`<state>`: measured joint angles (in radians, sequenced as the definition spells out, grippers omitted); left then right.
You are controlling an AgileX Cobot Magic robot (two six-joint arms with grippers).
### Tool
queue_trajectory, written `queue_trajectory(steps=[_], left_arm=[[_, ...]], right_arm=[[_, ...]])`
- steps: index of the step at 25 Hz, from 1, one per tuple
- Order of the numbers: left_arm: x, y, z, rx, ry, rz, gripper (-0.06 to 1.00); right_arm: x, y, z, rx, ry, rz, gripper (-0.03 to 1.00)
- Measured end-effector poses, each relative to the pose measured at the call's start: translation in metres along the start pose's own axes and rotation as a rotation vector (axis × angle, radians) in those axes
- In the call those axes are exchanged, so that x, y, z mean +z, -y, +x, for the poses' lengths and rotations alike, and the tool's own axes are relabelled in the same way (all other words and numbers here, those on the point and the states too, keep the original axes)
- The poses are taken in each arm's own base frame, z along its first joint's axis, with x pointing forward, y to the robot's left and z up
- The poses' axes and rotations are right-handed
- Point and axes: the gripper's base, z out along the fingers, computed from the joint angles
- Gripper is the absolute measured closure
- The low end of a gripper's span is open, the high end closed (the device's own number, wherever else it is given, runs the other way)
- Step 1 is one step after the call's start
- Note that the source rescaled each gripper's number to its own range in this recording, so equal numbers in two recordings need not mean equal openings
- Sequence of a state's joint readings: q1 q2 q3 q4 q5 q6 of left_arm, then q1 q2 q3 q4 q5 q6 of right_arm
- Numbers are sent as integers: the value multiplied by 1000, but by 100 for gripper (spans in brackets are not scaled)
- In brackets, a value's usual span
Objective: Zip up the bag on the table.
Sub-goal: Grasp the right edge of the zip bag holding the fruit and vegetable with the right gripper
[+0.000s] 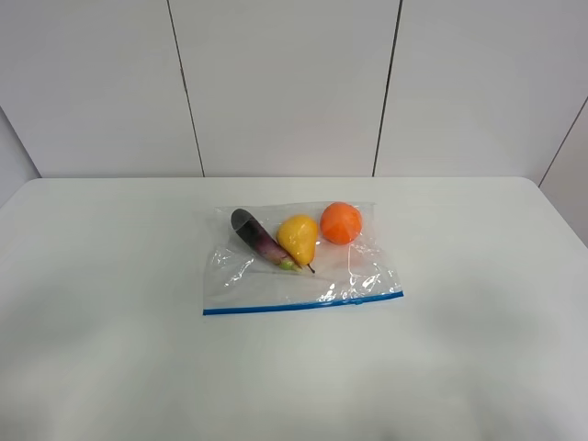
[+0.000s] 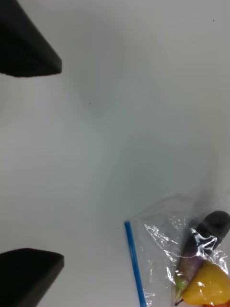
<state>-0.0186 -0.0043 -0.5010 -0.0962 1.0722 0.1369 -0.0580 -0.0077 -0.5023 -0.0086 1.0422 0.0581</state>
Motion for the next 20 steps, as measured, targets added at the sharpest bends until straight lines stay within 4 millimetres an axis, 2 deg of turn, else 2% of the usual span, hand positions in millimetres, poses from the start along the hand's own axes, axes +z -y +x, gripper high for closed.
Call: queue_trajectory(steps=[20], left_arm=[[0, 0, 0, 0, 0, 0, -6]], right_arm=[[0, 0, -2, 0, 19, -1, -3]])
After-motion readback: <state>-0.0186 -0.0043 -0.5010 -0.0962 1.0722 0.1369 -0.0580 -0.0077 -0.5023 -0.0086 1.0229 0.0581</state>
